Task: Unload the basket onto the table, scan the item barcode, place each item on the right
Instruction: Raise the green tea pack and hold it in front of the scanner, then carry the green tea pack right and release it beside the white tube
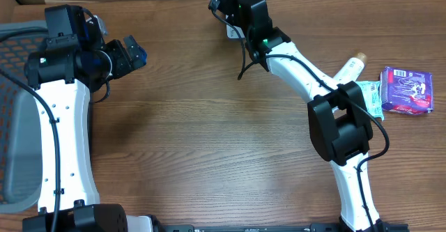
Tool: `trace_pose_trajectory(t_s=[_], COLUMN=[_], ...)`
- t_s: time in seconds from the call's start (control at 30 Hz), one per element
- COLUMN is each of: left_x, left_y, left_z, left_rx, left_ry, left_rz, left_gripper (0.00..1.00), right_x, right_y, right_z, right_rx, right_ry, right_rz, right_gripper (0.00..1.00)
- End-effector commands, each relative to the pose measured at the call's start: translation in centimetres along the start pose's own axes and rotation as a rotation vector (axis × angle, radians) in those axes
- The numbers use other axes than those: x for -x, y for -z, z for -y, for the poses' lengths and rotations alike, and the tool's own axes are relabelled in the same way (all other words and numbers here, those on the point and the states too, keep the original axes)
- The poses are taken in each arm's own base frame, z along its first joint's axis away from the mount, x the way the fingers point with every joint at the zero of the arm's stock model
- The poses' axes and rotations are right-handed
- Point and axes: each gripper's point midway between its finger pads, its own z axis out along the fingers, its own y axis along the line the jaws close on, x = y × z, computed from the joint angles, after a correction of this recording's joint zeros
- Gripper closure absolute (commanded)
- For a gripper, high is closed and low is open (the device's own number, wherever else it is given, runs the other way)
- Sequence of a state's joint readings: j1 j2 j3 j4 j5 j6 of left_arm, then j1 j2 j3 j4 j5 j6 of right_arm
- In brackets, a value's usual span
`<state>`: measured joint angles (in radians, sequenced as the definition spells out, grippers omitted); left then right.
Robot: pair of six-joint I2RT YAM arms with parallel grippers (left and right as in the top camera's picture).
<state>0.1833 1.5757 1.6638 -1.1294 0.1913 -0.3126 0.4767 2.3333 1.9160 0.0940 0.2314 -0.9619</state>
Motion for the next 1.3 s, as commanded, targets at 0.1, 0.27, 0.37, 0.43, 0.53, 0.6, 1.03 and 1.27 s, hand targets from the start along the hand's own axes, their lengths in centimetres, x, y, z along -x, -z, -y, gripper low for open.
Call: trace_pose_trajectory(t_s=[0.1, 0.27, 0.37, 0.43, 0.53, 0.6, 1.03, 1.27], left_x=[0.1, 0.1, 0.1, 0.1, 0.1, 0.1, 0.1, 0.1], left_y=[-0.1, -0.1, -0.1, -0.1, -0.1, -0.1, -0.1, -0.1], left_z=[0.4, 0.4, 0.4, 0.4, 0.4, 0.4, 0.4, 0.4], left_rx=[-0.012, -0.012, -0.011, -0.012, -0.012, -0.012, -0.012, -0.012], left_ry=[0.004, 0.004, 0.004, 0.004, 0.004, 0.004, 0.004, 0.004], left_rz=[-0.001, -0.001, -0.001, -0.001, -0.001, -0.001, -0.001, -0.001], left_gripper=[0.01, 0.01, 0.0, 0.0, 0.0, 0.0, 0.0, 0.01], right_x=[2.0, 1.6, 1.0, 0.7, 0.7, 1.0, 2.1, 3.1], right_y=[0.8, 0.7, 0.7, 0.7, 0.8, 0.9, 3.9, 9.0], right_z=[2.4, 1.9, 1.2, 0.8, 0.8, 1.0, 0.8, 1.5], right_rx=[-0.05, -0.027, 0.003, 0.017, 0.02, 0.021, 0.177, 0.381], right_ry=[0.001, 0.006, 0.014, 0.018, 0.019, 0.005, -0.17, -0.48], right_rz=[0.047, 0.033, 0.009, -0.002, -0.004, 0.005, -0.004, -0.037], right_gripper=[0.96, 0.96, 0.96, 0.96, 0.96, 0.96, 0.96, 0.96])
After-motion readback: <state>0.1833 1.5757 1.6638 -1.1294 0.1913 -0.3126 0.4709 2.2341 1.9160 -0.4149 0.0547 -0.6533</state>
